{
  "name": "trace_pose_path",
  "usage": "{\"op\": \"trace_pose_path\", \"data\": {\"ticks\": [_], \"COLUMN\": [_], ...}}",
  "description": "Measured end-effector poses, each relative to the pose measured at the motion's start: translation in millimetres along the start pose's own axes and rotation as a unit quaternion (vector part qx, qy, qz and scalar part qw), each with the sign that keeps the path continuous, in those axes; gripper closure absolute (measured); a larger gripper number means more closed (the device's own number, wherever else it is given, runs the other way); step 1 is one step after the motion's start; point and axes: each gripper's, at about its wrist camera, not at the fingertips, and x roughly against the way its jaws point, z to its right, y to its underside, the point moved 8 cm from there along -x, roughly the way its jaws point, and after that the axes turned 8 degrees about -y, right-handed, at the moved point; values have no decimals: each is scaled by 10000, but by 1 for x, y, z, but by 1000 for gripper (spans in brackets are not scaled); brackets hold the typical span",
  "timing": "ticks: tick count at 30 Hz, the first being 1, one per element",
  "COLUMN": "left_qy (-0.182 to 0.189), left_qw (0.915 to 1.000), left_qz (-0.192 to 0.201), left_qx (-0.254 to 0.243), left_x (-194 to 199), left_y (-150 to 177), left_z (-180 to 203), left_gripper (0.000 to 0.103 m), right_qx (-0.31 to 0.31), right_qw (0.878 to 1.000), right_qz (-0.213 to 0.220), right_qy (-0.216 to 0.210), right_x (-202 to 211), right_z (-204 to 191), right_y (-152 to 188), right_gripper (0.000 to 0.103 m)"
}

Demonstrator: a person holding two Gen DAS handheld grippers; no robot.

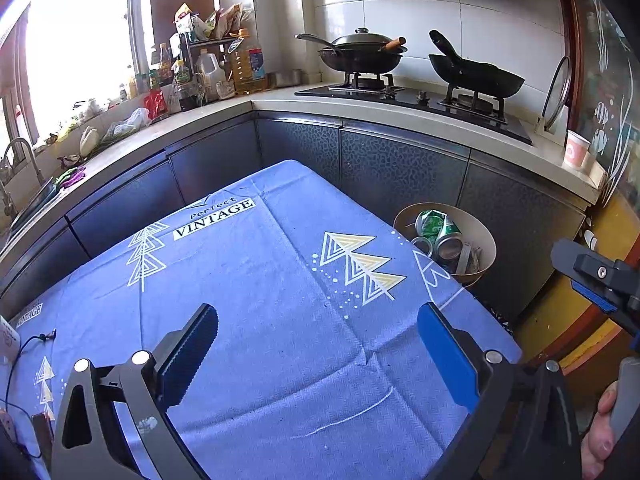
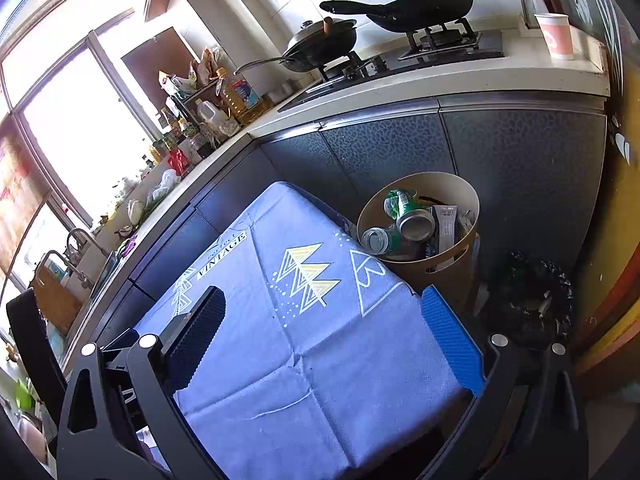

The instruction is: Collect trash

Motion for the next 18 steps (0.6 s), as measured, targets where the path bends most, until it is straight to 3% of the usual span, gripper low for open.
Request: {"op": "trace_pose_path", "data": {"ticks": [18], "left_qy": [47], "left_qw": [9999], "left_qz": [-87], "left_qx": [44], "left_x": [-6], "left_y": [4], "left_z": [-2], "left_gripper": [4], "right_qx": [45], "right_qw": [10000], "right_qz": [-86], "right_qy": [-8], "right_x": [-7], "right_z": [0], "right_y": [3], "right_gripper": [5]}}
